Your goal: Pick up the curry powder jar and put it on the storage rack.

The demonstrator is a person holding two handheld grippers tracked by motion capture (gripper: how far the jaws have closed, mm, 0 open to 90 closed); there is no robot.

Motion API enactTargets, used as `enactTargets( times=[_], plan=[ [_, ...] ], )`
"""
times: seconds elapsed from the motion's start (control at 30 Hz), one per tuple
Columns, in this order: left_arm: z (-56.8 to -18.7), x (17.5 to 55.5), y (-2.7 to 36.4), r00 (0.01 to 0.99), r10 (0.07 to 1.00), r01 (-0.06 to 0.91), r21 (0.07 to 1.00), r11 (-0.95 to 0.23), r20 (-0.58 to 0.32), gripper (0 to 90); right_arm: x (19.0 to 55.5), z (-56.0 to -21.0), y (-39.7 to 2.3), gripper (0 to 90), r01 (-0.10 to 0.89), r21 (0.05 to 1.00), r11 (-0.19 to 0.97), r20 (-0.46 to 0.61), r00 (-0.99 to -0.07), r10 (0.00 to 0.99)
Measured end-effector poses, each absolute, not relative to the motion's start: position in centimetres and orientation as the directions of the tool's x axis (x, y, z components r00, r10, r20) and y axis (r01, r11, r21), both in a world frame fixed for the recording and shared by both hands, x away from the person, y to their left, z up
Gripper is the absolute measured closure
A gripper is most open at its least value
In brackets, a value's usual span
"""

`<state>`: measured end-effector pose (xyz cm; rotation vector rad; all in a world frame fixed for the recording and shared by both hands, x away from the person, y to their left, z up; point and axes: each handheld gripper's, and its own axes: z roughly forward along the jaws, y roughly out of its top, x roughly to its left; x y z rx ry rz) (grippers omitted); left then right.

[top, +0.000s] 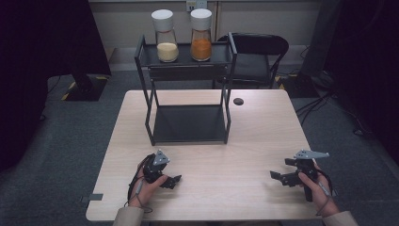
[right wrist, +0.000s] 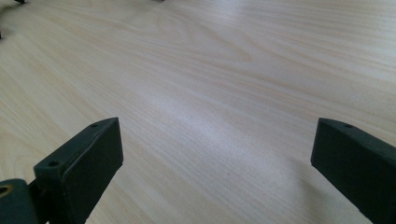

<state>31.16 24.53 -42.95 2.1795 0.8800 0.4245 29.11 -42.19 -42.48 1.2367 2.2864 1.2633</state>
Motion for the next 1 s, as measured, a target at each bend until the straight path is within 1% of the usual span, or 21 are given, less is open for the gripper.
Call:
enactTargets(
  times=[0.6, 1.0],
  plan=[
    [-42.9, 31.2, 24.5, 0.71, 0.703, 0.46, 0.737, -0.495, 0.028, 0.1, 28.0, -42.8, -43.1, 1.4, 0.574, 0.767, 0.289, 0.164, -0.609, 0.776],
    [-42.9, 31.2, 24.5, 0.711, 0.703, 0.46, 0.737, -0.495, 0.028, 0.1, 27.3, -42.5, -43.0, 1.4, 0.575, 0.737, 0.354, 0.115, -0.623, 0.773]
  ],
)
